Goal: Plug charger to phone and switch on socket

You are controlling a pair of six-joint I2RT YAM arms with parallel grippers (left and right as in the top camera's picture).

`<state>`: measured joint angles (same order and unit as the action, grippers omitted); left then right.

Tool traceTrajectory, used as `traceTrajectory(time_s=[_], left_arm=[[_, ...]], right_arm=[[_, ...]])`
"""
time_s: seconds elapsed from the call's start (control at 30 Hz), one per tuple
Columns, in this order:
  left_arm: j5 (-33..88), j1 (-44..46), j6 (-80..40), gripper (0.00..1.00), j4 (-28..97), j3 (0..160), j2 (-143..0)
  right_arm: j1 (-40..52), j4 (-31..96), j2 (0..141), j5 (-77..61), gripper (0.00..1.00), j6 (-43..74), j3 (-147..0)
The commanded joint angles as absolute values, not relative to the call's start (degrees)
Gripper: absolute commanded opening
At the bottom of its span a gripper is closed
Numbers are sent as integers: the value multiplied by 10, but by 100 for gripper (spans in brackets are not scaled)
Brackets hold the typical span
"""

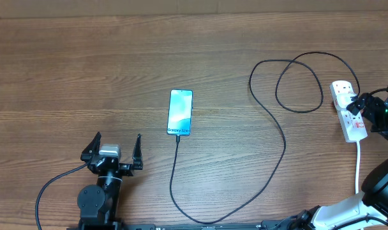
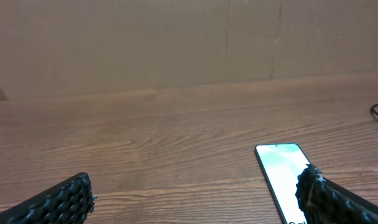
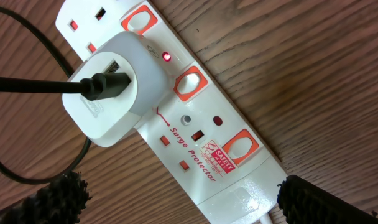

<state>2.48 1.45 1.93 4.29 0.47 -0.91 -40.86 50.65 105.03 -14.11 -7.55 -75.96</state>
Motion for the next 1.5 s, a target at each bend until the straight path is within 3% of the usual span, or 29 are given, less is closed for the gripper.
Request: traceTrajectory(time_s=[0.0,0.73,1.47], left_arm=[[18,11,30,100,44,3,-3],[18,11,30,100,44,3,-3],[18,11,30,100,44,3,-3]], right_arm=[[-409,505,1041,-140,100,-80,-768],[-409,505,863,-140,100,-80,-768],[-409,504,816,-140,100,-80,-744]])
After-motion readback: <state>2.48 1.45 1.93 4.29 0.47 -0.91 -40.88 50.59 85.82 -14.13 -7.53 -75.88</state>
